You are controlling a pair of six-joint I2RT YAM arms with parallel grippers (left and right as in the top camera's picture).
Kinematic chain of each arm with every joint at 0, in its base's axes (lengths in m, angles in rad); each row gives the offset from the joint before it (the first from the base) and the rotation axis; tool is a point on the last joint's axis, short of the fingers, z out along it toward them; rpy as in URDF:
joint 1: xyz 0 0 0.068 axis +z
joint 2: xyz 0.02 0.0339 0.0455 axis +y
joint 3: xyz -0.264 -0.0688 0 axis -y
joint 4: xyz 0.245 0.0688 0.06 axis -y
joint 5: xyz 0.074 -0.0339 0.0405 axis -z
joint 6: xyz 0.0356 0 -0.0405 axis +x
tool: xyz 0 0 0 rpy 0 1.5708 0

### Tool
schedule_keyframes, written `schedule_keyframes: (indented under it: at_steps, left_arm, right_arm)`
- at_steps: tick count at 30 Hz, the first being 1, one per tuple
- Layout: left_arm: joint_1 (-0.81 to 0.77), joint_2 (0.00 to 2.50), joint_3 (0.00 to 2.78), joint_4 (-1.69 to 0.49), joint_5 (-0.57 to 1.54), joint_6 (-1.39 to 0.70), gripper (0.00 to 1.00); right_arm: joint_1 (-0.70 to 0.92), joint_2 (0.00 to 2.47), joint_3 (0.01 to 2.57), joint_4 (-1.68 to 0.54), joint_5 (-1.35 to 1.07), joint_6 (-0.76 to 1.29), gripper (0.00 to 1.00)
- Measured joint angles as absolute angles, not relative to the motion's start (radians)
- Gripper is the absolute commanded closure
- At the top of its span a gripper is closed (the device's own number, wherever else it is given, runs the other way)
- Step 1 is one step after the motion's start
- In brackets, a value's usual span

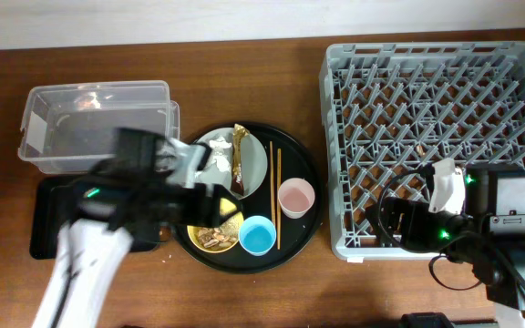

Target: Sort waste into correct bins and load items into the dishwasher rack

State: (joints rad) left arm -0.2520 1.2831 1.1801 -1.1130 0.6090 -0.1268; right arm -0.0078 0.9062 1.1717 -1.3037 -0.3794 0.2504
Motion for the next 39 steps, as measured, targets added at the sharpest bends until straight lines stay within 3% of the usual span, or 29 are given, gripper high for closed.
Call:
schedule_keyframes:
  at_steps: [4,5,7,8,12,16,20,23,28,30,33,34,35,36,39]
  left_arm:
    - [-0.602,1.545,1.175,-1.035,0.214,-0.291,0.46]
    - [-0.629,1.583,1.174,-1.030,0.143,-0.330,0.52]
    - [-0.650,1.651,1.174,-0.994,0.036,-0.397,0.93]
    - [-0.651,1.677,1.174,-0.985,0.009,-0.414,1.00]
    - [-0.654,1.681,1.178,-0.995,0.024,-0.442,1.00]
    - [-0.602,1.615,1.294,-1.198,0.167,-0.375,1.00]
    - [-0.418,1.444,1.371,-1.160,0.549,-0.220,1.00]
    - [-0.295,1.397,1.375,-1.066,0.971,-0.125,1.00]
    - [-0.278,1.397,1.376,-0.960,1.290,-0.093,1.00]
    - [-0.279,1.397,1.376,-0.942,1.332,-0.093,1.00]
    - [-0.282,1.397,1.376,-0.932,1.354,-0.090,1.00]
    - [-0.283,1.397,1.376,-0.931,1.358,-0.089,1.00]
    - [-0.283,1.397,1.376,-0.930,1.354,-0.090,1.00]
    - [-0.283,1.397,1.376,-0.930,1.355,-0.090,1.00]
    - [-0.283,1.397,1.377,-0.930,1.355,-0.089,1.00]
  right_arm:
    - [-0.008,0.905,1.172,-1.313,-0.386,0.250,0.01]
    - [-0.008,0.904,1.172,-1.319,-0.386,0.250,0.01]
    - [-0.008,0.904,1.172,-1.321,-0.386,0.246,0.01]
    - [-0.008,0.904,1.172,-1.323,-0.387,0.238,0.01]
    - [-0.008,0.904,1.172,-1.334,-0.387,0.225,0.00]
    - [-0.008,0.904,1.173,-1.381,-0.469,0.063,0.07]
    - [-0.008,0.904,1.174,-1.375,-0.731,-0.109,0.09]
    - [-0.008,0.904,1.176,-1.294,-1.036,-0.159,0.09]
    - [0.071,0.912,1.184,-1.055,-1.206,-0.082,0.07]
    - [0.135,0.941,1.186,-0.932,-1.188,-0.001,0.08]
    - [0.269,1.028,1.185,-0.805,-1.155,0.095,0.31]
    - [0.300,1.049,1.185,-0.788,-1.131,0.120,0.33]
    - [0.308,1.058,1.185,-0.780,-1.123,0.137,0.23]
    - [0.308,1.055,1.185,-0.780,-1.123,0.140,0.22]
    - [0.284,1.030,1.186,-0.768,-1.102,0.155,0.30]
